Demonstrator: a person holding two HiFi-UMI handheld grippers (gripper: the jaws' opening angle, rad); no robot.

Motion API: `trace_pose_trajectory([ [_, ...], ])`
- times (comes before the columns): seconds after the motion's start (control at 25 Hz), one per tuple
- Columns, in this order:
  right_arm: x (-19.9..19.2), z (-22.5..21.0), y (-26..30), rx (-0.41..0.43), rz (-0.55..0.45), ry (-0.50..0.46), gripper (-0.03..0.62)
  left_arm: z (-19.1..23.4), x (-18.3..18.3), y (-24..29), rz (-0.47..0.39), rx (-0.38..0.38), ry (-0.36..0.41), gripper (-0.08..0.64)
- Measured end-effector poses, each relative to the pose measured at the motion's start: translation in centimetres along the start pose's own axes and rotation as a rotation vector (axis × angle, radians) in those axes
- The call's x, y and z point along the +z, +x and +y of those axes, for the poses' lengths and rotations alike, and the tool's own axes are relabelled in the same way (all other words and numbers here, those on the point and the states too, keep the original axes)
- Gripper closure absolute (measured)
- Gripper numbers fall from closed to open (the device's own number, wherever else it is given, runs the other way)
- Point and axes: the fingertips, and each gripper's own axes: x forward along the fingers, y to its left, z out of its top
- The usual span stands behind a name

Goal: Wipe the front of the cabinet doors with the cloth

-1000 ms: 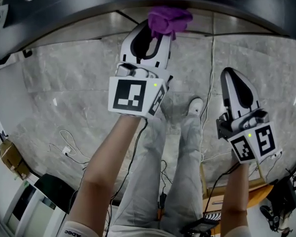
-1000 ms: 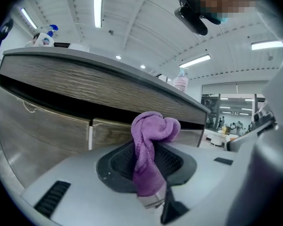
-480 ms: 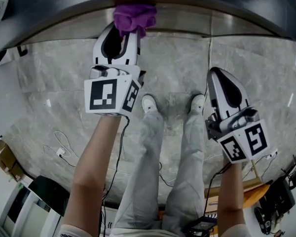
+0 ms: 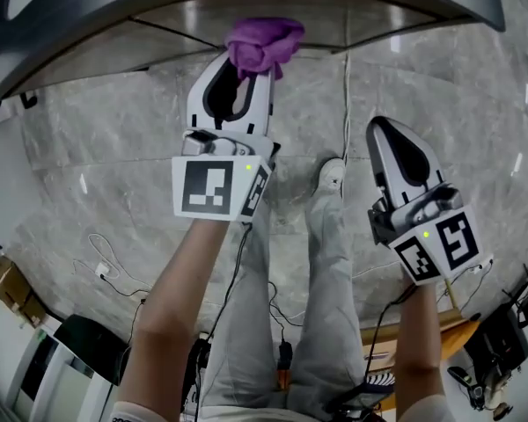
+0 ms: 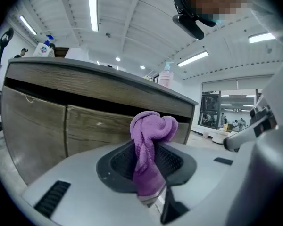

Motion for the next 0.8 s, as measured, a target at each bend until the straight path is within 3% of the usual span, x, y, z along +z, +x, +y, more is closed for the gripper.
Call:
trace_pose_trajectory([
  [0.2, -0.9, -4.7, -3.3, -0.036, -0.002, 0.031, 0.565, -7.0, -2.1, 3.2, 0.024, -0.081, -0.007, 0.460],
  [0.52, -2.1, -10.8, -6.8, -0.082, -0.015, 0.085, 0.565, -14.2, -4.5, 8.6, 0.052, -0.153, -0.020, 0.460],
  [0.8, -3.8, -13.5, -9.0, -0.119, -0.008, 0.116, 0.565, -17.1, -6.5, 11.9, 0.079, -0.162, -0.034, 0.459],
])
